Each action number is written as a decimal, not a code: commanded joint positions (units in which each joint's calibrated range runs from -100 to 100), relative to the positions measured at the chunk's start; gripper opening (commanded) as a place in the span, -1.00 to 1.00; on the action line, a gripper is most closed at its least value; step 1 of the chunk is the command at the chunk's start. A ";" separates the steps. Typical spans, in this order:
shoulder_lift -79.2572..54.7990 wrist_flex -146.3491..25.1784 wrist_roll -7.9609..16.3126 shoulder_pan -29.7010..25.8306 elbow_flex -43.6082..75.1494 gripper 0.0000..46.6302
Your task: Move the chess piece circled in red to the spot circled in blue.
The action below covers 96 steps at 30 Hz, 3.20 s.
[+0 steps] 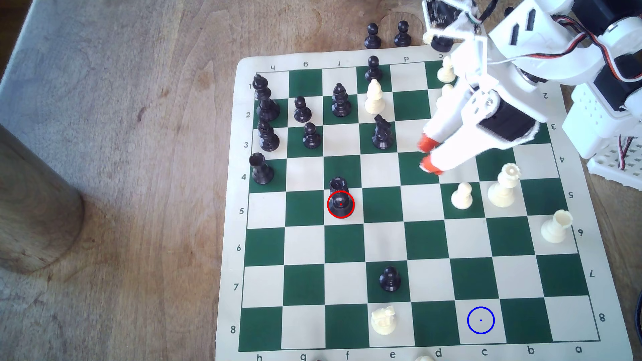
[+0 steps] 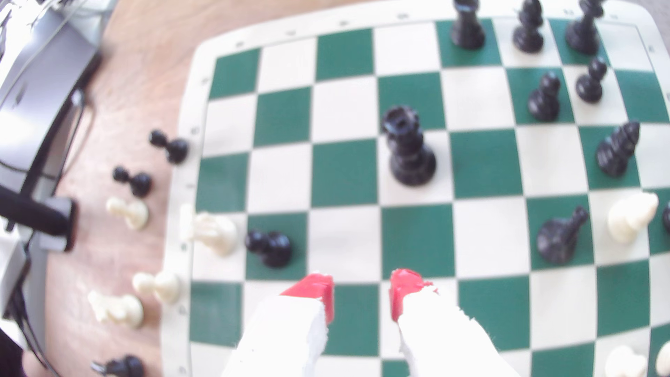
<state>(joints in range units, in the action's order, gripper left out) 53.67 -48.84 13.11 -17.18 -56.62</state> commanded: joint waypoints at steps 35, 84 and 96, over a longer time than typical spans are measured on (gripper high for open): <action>-31.25 30.34 -5.91 4.32 3.95 -0.41; -40.76 35.41 -4.74 4.16 12.83 -0.44; -40.42 34.59 -5.32 4.08 12.92 -0.97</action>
<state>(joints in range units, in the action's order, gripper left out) 11.77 -14.66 7.94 -13.50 -49.12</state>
